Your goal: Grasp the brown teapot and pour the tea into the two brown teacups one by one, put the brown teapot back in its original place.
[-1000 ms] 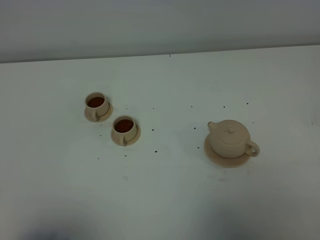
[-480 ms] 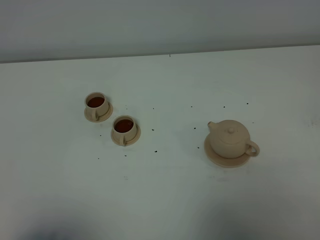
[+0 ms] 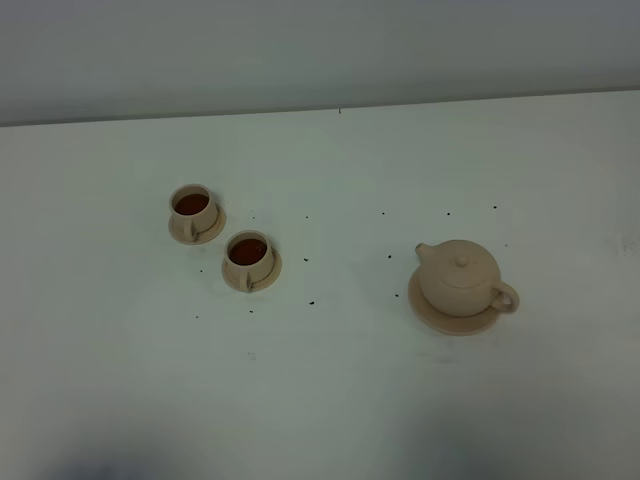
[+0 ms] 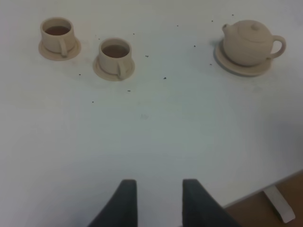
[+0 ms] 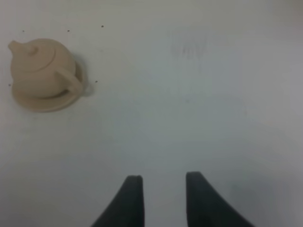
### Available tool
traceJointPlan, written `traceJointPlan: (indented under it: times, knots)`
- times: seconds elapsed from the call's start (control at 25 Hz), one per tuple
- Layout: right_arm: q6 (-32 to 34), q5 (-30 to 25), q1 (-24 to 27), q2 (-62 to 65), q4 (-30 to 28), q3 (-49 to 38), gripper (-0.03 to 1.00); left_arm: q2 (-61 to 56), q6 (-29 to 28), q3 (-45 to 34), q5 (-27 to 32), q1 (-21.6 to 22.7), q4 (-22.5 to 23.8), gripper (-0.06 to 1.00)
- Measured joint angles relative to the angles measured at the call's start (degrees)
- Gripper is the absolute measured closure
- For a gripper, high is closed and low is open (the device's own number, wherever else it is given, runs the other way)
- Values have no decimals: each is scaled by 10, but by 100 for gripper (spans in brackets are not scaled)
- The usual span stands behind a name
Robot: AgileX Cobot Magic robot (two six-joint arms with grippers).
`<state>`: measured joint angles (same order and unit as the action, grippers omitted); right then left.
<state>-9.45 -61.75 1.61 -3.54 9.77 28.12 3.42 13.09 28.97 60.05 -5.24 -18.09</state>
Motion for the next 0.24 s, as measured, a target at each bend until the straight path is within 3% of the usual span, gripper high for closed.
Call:
traceJointPlan:
  times: [0.24]
  knots:
    - [0,0,0,0,0,0,73,0,0,0,0,0,0,69]
